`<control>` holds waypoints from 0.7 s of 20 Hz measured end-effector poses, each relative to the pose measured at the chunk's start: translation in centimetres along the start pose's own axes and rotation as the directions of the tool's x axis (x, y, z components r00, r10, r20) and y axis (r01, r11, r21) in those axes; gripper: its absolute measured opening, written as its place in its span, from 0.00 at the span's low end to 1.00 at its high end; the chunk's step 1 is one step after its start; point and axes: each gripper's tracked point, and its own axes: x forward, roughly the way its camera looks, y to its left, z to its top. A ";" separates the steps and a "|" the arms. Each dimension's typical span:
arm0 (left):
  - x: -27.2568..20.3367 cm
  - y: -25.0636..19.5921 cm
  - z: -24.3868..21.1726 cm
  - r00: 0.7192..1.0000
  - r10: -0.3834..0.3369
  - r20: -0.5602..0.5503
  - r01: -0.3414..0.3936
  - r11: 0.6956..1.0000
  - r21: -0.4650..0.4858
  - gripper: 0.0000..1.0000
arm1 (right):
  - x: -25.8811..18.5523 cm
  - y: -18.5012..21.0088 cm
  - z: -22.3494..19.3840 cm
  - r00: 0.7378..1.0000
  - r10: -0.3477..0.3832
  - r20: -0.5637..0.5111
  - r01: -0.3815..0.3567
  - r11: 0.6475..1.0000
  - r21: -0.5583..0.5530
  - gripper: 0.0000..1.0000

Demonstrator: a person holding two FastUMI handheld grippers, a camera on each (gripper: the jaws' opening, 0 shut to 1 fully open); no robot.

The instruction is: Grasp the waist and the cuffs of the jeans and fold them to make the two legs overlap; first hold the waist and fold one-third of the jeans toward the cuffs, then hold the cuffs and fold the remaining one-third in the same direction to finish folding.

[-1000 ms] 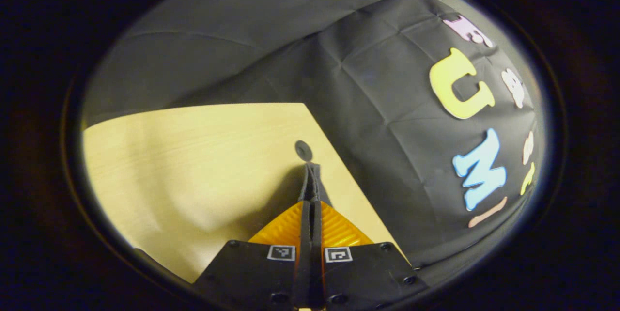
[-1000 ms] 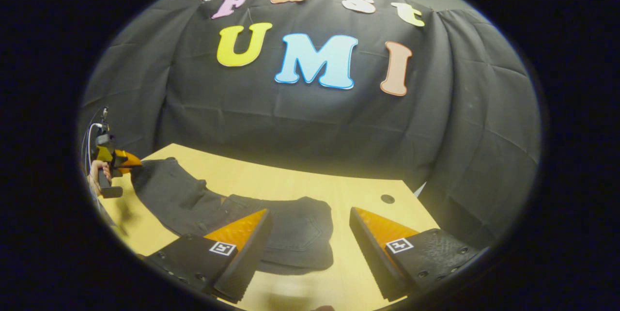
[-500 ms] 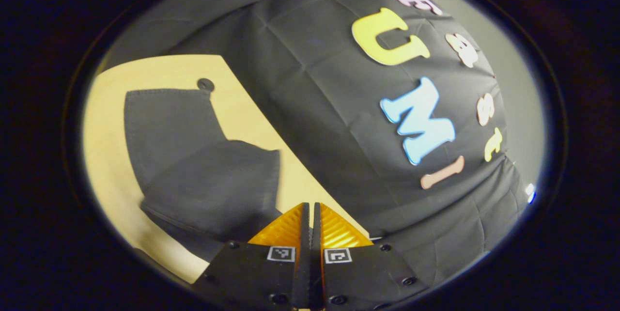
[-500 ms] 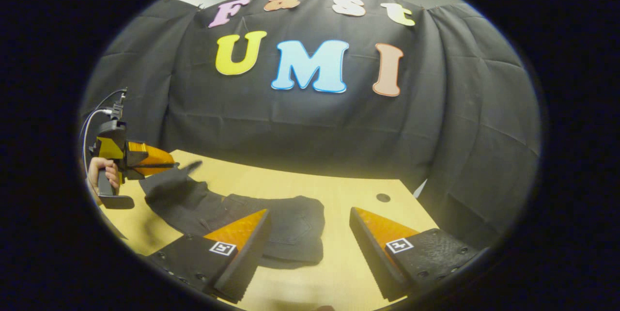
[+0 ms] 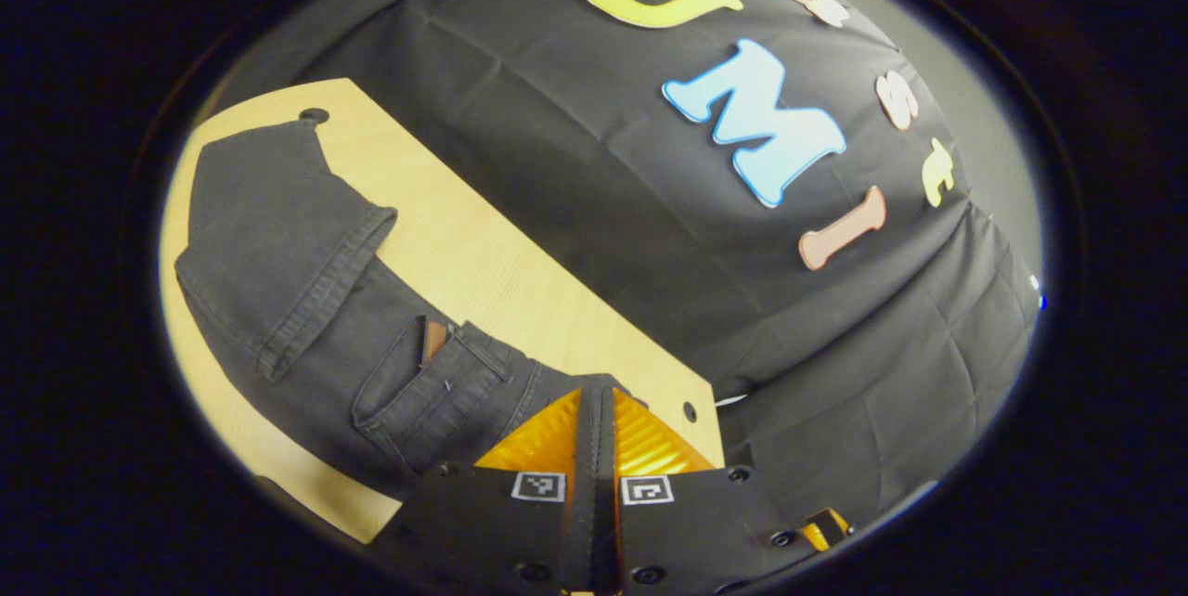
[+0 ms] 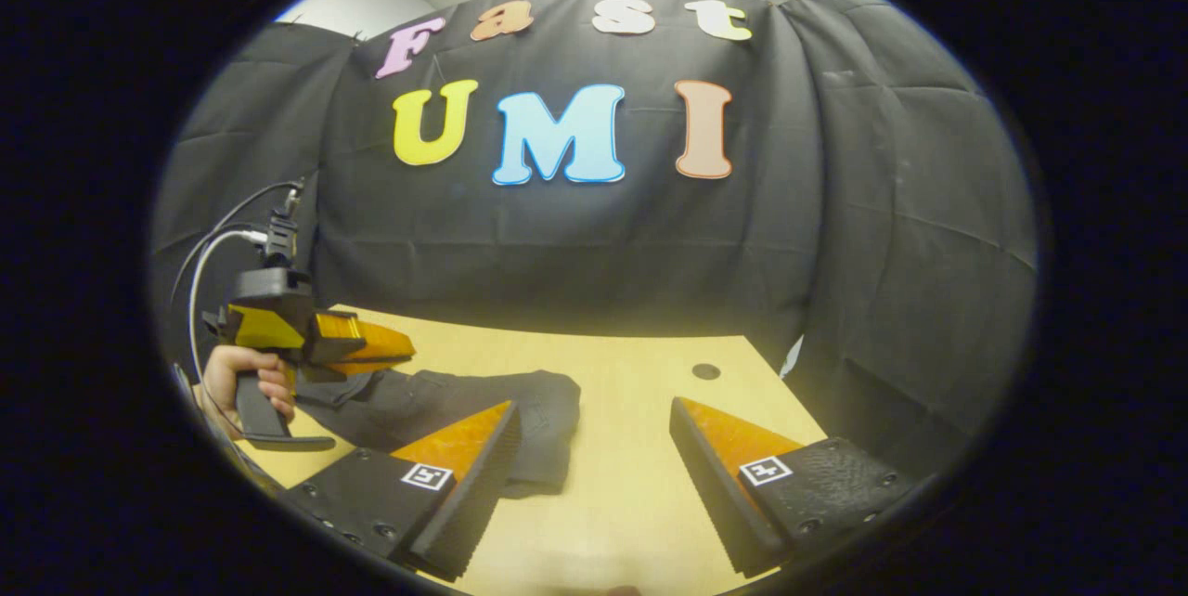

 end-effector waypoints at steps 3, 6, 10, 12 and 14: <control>0.5 1.6 -1.0 0.994 0.109 0.019 -0.110 0.991 0.080 0.08 | -0.5 -1.3 -0.1 1.000 0.016 0.013 -0.016 1.000 -0.004 0.95; -0.6 1.5 -0.3 0.987 0.148 0.069 -0.156 0.979 0.130 0.10 | -0.7 -1.9 0.6 0.999 0.040 0.035 -0.040 0.999 -0.004 0.95; -3.4 1.1 0.5 0.976 0.179 0.125 -0.202 0.957 0.206 0.59 | -0.8 -2.4 1.3 0.998 0.047 0.049 -0.048 0.999 0.009 0.96; -5.5 0.9 1.2 0.967 0.191 0.170 -0.232 0.935 0.268 0.92 | -1.1 -2.7 2.1 0.997 0.030 0.073 -0.031 0.999 0.012 0.95; -7.5 0.3 1.4 0.962 0.182 0.204 -0.244 0.908 0.341 0.90 | -1.3 -2.9 2.8 0.995 0.007 0.101 -0.008 1.000 0.008 0.96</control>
